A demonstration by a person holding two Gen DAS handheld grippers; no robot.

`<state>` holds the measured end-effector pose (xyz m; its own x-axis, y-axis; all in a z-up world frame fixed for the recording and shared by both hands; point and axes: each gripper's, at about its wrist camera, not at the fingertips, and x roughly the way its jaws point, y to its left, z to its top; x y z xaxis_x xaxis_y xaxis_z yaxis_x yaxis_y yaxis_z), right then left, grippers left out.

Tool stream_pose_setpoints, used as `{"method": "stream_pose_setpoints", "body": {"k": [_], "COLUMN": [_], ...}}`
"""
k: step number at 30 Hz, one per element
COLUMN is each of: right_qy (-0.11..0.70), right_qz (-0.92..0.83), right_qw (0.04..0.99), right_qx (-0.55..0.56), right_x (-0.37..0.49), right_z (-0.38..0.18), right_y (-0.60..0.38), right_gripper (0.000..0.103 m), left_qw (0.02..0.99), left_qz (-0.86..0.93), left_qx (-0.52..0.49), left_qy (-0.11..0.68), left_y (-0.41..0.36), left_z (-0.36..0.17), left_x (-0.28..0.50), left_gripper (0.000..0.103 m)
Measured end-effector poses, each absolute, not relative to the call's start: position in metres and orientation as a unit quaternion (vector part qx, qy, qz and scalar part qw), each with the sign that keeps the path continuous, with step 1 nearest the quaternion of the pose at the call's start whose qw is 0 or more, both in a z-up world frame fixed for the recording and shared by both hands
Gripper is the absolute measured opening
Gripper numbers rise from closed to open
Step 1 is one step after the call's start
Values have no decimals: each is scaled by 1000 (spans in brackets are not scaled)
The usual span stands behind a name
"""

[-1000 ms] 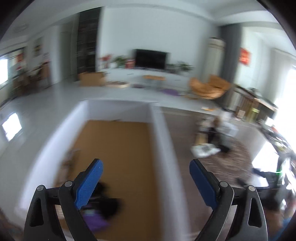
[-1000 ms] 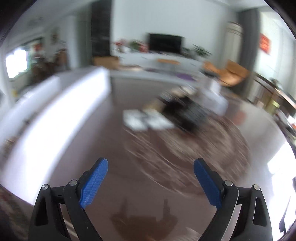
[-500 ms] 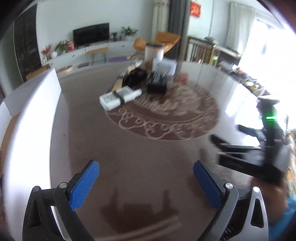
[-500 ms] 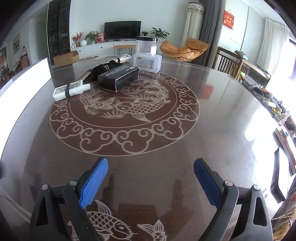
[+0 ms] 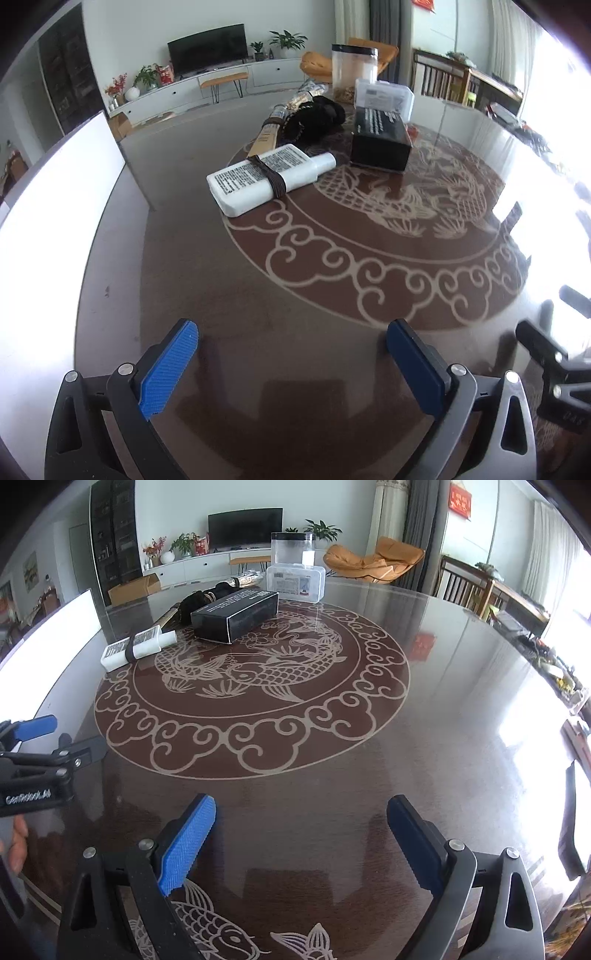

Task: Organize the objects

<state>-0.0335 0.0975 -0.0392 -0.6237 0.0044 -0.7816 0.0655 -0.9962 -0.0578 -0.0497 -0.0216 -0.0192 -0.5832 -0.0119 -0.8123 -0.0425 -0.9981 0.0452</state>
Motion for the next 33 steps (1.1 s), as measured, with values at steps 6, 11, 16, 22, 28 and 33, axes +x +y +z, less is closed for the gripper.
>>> {"method": "stream_pose_setpoints", "body": {"k": [6, 11, 16, 22, 28, 33], "right_qy": [18, 23, 22, 24, 24, 24], "right_qz": [-896, -894, -894, -893, -893, -893], "right_qw": [24, 28, 29, 31, 32, 32], "right_qx": [444, 446, 447, 448, 448, 448], "right_x": [-34, -33, -33, -32, -32, -32], "right_z": [-41, -40, -40, -39, -39, -39], "right_y": [103, 100, 100, 100, 100, 100], "right_gripper": [99, 100, 101, 102, 102, 102], "left_qw": [8, 8, 8, 8, 8, 8], "left_qz": [888, 888, 889, 888, 889, 889], "left_qx": [-459, -459, -459, -459, -459, -459], "left_qy": [6, 6, 6, 6, 6, 6], "left_y": [-25, -25, -25, -25, -25, -25], "left_z": [-21, -22, -21, -22, -21, -21], "left_x": [-59, -60, -59, -60, -59, -59], "left_gripper": [103, 103, 103, 103, 103, 103]}}
